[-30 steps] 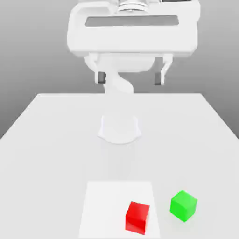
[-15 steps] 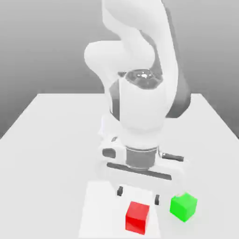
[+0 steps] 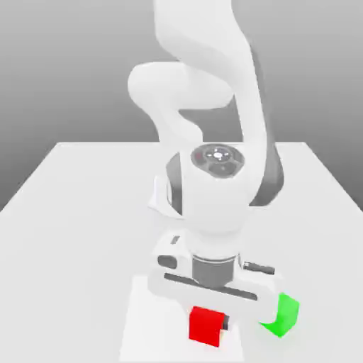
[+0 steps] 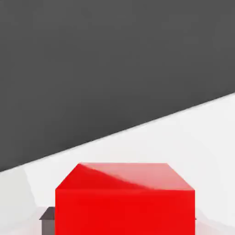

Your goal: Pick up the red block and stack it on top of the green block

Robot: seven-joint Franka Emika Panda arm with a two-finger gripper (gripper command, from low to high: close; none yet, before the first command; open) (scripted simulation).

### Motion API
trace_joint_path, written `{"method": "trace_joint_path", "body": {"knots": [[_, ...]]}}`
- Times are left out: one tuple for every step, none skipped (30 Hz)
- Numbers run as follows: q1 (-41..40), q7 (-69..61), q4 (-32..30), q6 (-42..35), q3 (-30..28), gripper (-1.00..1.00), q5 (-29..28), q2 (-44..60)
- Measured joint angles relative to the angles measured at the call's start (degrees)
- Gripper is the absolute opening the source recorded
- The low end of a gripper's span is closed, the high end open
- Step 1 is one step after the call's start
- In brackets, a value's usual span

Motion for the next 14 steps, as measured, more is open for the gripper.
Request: {"method": "trace_joint_path", "body": {"knots": [[0.82, -1.5, -0.55, -1.23, 1.37, -1.0, 0.4, -1.78], [2.02, -3.41, -1.18, -2.27, 3.15, -1.0, 0.74, -3.45], [3.49, -5.47, -1.84, -3.27, 4.97, -1.0, 1.14, -5.11], [5.47, -7.49, -2.5, -4.11, 7.0, -1.0, 1.47, -6.64], [7.94, -9.15, -3.05, -4.56, 8.19, -1.0, 1.61, -7.63], [8.4, -9.57, -3.26, -3.87, 8.44, -1.0, 1.07, -7.1], [8.57, -9.25, -3.31, -2.59, 8.32, -1.0, 0.07, -5.8], [8.63, -8.51, -3.28, -1.04, 8.12, -1.0, -1.22, -4.1], [9.1, -7.62, -3.21, 0.7, 7.45, -1.0, -2.6, -2.22], [9.71, -6.66, -3.11, 2.51, 6.6, -1.0, -3.99, -0.24], [10.14, -6.0, -3.05, 3.74, 6.0, 1.0, -4.94, 1.11], [10.14, -5.99, -3.05, 3.74, 6.0, 1.0, -4.94, 1.11], [10.14, -5.99, -3.05, 3.74, 6.0, 1.0, -4.94, 1.11], [10.14, -5.99, -3.05, 3.74, 6.0, 1.0, -4.94, 1.11]]}}
